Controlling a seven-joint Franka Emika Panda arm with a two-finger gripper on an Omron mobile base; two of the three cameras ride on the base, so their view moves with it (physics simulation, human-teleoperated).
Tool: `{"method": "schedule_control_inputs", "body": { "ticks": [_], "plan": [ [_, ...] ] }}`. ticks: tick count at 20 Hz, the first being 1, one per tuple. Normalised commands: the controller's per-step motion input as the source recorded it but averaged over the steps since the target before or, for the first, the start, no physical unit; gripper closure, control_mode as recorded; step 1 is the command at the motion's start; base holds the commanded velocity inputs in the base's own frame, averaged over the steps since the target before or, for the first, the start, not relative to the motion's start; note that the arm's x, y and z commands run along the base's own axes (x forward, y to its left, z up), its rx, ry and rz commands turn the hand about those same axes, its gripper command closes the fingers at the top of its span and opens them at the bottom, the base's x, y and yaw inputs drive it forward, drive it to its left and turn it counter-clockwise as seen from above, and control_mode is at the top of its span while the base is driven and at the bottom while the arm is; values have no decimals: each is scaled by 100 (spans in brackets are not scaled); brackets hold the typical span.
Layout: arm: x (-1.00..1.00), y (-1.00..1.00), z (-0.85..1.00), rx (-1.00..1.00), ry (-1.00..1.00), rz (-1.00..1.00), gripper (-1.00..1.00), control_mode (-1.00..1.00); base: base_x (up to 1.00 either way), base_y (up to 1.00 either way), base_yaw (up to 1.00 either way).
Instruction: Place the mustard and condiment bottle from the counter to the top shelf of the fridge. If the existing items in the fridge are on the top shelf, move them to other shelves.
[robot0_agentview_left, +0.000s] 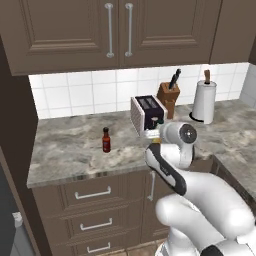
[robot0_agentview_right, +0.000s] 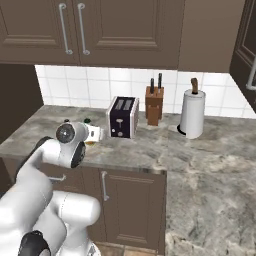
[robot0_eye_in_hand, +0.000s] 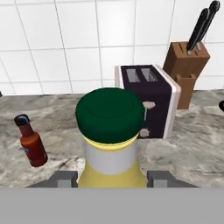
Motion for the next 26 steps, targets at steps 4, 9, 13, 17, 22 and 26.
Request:
{"method": "schedule_control_inputs", "body": {
  "ticks": [4,9,13,17,22,26],
  "plan": [
    [-100,0,100,0,-2,-6,100,-100,0,0,0],
    [-100,-5,100,0,0,-4,100,-100,0,0,0],
    [-100,-11,94,0,0,-3,100,-100,0,0,0],
    [-100,-23,63,3,4,-2,100,-100,0,0,0],
    [-100,-24,5,1,0,0,100,-100,0,0,0],
    [-91,-2,0,0,0,1,100,-100,0,0,0]
  ]
}}
